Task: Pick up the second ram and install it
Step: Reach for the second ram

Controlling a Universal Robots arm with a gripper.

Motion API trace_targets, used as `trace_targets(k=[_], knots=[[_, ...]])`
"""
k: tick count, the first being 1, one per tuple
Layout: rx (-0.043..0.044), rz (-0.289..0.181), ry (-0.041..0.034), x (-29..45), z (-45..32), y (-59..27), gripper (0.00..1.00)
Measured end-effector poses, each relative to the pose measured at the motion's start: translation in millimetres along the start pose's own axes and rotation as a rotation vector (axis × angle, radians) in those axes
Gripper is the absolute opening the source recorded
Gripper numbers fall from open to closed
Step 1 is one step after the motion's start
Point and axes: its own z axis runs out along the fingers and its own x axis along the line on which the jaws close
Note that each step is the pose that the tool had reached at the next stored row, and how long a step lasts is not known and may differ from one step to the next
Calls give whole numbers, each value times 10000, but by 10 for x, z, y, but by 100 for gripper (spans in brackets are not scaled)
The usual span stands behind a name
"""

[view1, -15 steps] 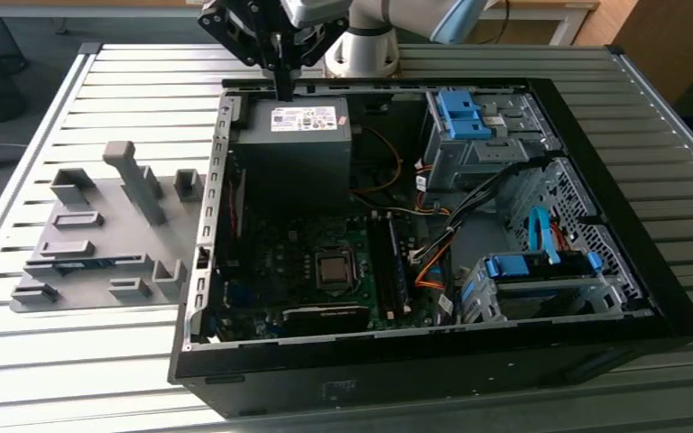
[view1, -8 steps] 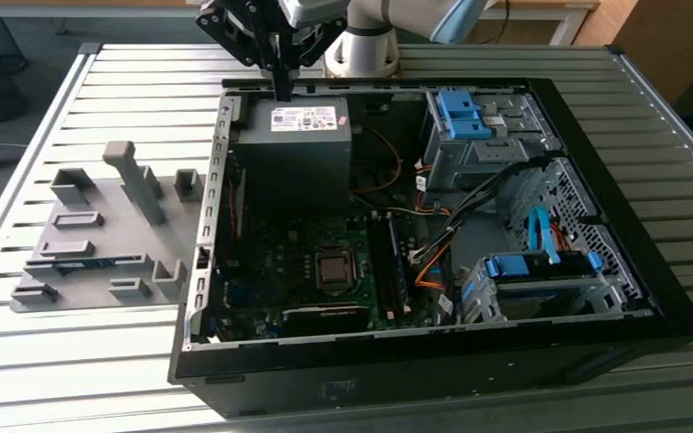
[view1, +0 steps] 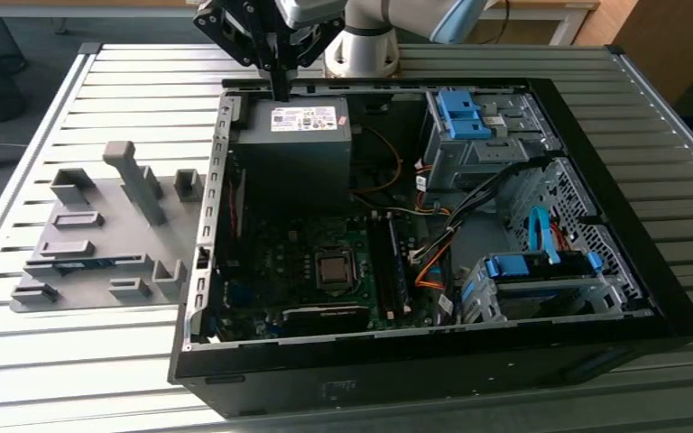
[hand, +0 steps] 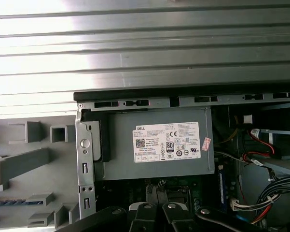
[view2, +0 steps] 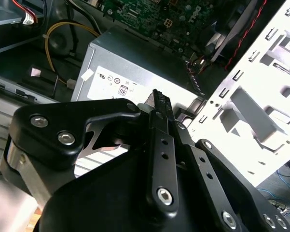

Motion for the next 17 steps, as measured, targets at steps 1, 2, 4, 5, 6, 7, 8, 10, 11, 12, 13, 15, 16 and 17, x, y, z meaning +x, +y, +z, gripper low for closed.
trace_targets(k=[1, 2, 4, 5, 6, 7, 8, 10, 11, 12, 13, 15, 16, 17], knots=[[0, 0, 0, 2, 0, 0, 11], [0, 0, 0, 4, 0, 0, 11], [0, 0, 0, 9, 1, -1, 11], [0, 1, 0, 12, 1, -1, 11], [0, 1, 0, 14, 1, -1, 11], [0, 0, 0, 17, 1, -1, 11], [0, 0, 0, 20, 1, -2, 11], [1, 0, 0, 25, 1, -2, 11], [0, 0, 0, 27, 1, -2, 11], [0, 0, 0, 30, 2, -2, 11], [0, 0, 0, 32, 2, -3, 11], [0, 0, 0, 37, 2, -3, 11], [0, 0, 0, 39, 2, -3, 11], [0, 0, 0, 42, 3, -3, 11]])
